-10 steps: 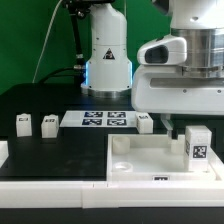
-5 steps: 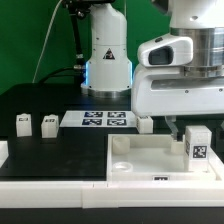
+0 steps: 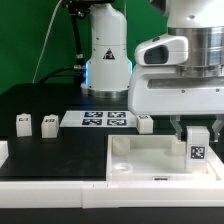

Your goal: Assemble one leg

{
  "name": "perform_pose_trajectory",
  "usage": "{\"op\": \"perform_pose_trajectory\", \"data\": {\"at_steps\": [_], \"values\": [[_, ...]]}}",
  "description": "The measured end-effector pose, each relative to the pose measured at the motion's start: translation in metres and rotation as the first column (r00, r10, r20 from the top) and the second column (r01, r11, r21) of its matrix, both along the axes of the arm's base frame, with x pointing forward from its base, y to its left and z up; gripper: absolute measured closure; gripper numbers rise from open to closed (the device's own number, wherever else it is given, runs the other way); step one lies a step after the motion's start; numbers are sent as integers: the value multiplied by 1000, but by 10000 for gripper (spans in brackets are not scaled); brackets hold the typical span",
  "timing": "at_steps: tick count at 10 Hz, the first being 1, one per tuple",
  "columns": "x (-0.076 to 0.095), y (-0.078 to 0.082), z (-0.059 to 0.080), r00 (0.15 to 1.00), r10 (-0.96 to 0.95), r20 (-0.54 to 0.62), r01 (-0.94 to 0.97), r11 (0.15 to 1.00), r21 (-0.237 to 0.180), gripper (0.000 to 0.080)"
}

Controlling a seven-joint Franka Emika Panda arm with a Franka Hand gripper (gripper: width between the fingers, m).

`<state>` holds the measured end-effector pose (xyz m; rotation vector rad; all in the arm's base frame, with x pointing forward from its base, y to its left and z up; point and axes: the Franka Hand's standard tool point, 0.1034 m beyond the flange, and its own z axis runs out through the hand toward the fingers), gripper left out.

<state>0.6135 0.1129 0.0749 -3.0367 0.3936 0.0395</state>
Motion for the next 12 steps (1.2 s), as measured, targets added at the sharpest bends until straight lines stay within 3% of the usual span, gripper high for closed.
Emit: {"op": "perform_pose_trajectory", "data": {"at_steps": [3,5,7,8,9,12], "values": [[-1,-15,-1,928,-372,-8,372,928,-28,505],[0,-23,-1,893,-450,-6,450,892,-46,504],[-1,-23,-2,898,-439,-5,438,898,-48,265],[-1,-23,-2,898,-439,-5,439,897,-48,265],[-1,-23,-2,898,-439,-6,439,897,-48,174],[-1,-23,-3,898,-439,-6,439,897,-49,151]]}}
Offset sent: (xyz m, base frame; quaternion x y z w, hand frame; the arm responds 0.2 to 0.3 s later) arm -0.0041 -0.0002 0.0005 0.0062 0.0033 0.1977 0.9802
